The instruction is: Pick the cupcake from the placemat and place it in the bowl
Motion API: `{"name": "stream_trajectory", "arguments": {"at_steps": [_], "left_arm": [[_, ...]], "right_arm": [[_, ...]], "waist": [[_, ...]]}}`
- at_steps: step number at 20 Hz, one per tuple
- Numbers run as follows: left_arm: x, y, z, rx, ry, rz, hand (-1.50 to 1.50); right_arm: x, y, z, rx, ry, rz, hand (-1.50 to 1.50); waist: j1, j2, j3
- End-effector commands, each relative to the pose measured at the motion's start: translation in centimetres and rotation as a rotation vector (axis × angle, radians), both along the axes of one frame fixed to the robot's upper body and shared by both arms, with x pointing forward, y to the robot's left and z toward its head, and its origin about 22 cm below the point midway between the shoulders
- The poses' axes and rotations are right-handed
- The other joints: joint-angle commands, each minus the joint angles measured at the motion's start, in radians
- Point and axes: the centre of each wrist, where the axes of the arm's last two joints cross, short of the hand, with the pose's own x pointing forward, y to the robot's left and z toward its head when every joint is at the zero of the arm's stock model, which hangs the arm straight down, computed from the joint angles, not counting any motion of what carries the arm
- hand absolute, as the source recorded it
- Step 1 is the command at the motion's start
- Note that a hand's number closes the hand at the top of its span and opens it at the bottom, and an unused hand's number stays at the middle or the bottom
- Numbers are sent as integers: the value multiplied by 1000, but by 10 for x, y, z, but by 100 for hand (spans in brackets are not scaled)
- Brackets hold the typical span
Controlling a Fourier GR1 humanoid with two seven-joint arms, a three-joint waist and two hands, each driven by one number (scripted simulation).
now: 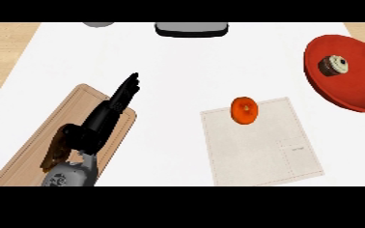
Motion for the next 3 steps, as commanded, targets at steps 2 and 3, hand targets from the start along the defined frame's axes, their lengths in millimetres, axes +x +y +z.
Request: {"name": "stream_trajectory", "arguments": {"at_steps": [2, 3], "left_arm": [[-9, 3, 1, -1, -2, 1, 0], [0, 8, 7, 6, -7, 13, 0]], "right_arm": [[-45, -18, -5, 41, -53, 53, -150], [-56, -23, -4, 45, -18, 48, -150]], "waist": [[2, -3, 0], [2, 0, 2]]}}
